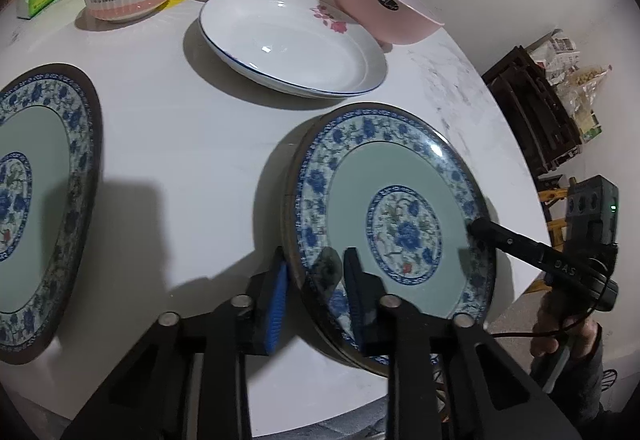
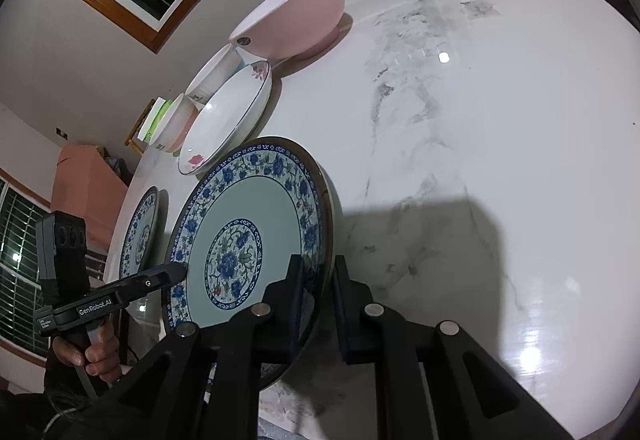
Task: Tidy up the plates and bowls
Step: 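Grasp the rim of the second blue-and-white plate with the left gripper and lift it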
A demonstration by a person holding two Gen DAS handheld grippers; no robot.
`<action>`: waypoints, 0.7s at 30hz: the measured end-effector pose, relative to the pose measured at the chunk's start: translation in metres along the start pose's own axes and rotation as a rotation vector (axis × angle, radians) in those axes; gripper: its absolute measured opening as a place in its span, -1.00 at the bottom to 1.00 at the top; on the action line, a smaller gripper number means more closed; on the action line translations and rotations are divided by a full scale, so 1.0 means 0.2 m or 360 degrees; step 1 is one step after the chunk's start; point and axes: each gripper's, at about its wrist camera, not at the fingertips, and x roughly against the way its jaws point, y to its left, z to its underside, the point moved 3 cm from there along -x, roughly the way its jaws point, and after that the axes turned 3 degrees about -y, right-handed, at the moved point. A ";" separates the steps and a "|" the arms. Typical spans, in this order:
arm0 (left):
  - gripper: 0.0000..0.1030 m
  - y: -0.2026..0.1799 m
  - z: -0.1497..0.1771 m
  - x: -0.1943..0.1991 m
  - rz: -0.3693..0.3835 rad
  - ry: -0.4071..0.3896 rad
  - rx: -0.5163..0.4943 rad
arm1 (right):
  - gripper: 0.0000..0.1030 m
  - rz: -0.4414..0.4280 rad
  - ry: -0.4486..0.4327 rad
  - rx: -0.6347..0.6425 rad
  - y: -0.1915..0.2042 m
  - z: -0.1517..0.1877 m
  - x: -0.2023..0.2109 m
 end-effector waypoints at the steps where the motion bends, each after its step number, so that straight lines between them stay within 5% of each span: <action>1: -0.68 0.01 0.00 0.00 -0.0006 -0.0003 0.0003 | -0.73 0.0008 -0.0003 0.0000 0.00 0.00 0.00; 21: -0.68 0.06 -0.01 0.12 -0.0050 -0.0068 0.0014 | -0.73 0.0056 -0.0033 0.0052 0.16 -0.02 0.03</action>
